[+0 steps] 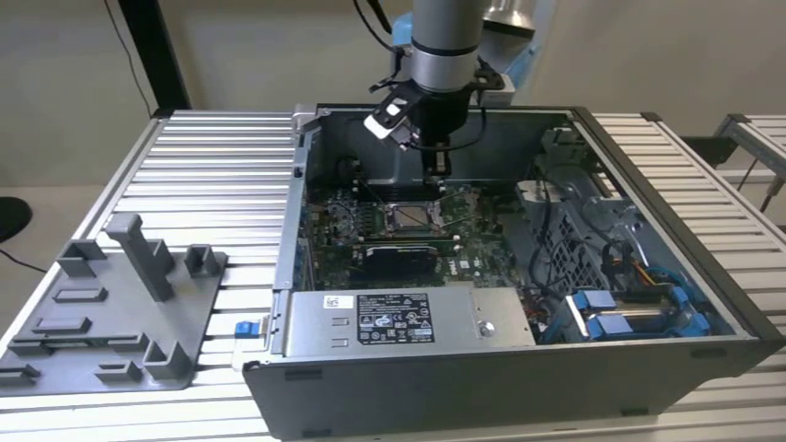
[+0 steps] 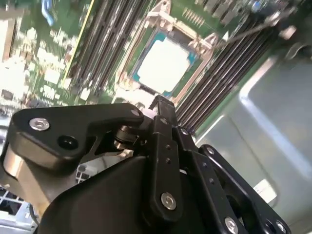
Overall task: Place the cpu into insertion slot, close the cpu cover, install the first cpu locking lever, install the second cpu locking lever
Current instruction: 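Close the cpu cover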
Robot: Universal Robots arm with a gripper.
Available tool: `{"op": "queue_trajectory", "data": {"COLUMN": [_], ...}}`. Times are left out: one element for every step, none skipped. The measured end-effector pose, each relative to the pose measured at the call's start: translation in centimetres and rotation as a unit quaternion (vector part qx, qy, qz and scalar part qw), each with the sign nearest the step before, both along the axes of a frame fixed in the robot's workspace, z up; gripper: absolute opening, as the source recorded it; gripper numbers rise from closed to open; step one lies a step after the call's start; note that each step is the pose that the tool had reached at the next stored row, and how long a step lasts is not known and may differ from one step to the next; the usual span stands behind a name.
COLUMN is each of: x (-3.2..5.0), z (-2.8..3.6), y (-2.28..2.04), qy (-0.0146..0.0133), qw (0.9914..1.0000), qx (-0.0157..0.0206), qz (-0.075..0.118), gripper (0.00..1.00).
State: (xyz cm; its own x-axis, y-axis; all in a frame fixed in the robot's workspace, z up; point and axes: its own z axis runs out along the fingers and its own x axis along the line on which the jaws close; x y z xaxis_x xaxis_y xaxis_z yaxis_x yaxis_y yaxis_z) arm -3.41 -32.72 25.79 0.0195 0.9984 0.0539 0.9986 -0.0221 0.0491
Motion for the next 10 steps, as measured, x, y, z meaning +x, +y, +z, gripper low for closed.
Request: {"op": "queue_trajectory", "data": {"x": [0.66,1.09,1.90,2.49,2.98,3.39,3.82,4.36,4.83,5.32], "z": [0.00,0.00,-0.01,0.00,-0.01,-0.02,-0.03,-0.06,-0.09,-0.14], "y": [0.01,0.02,0.03,0.03,0.03,0.04,0.05,0.08,0.12,0.17], "qy": [0.0013,0.0020,0.0034,0.0045,0.0055,0.0062,0.0070,0.0078,0.0085,0.0093], "qw": [1.00000,1.00000,0.99999,0.99999,0.99998,0.99998,0.99998,0.99997,0.99996,0.99996], "qx": [-0.0003,-0.0004,-0.0004,-0.0006,-0.0006,-0.0007,-0.0009,-0.0011,-0.0012,-0.0014], "qz": [0.000,0.000,0.000,0.000,0.000,0.000,0.000,0.000,0.000,0.000], "gripper": [0.00,0.00,0.00,0.00,0.00,0.00,0.00,0.00,0.00,0.00]}}
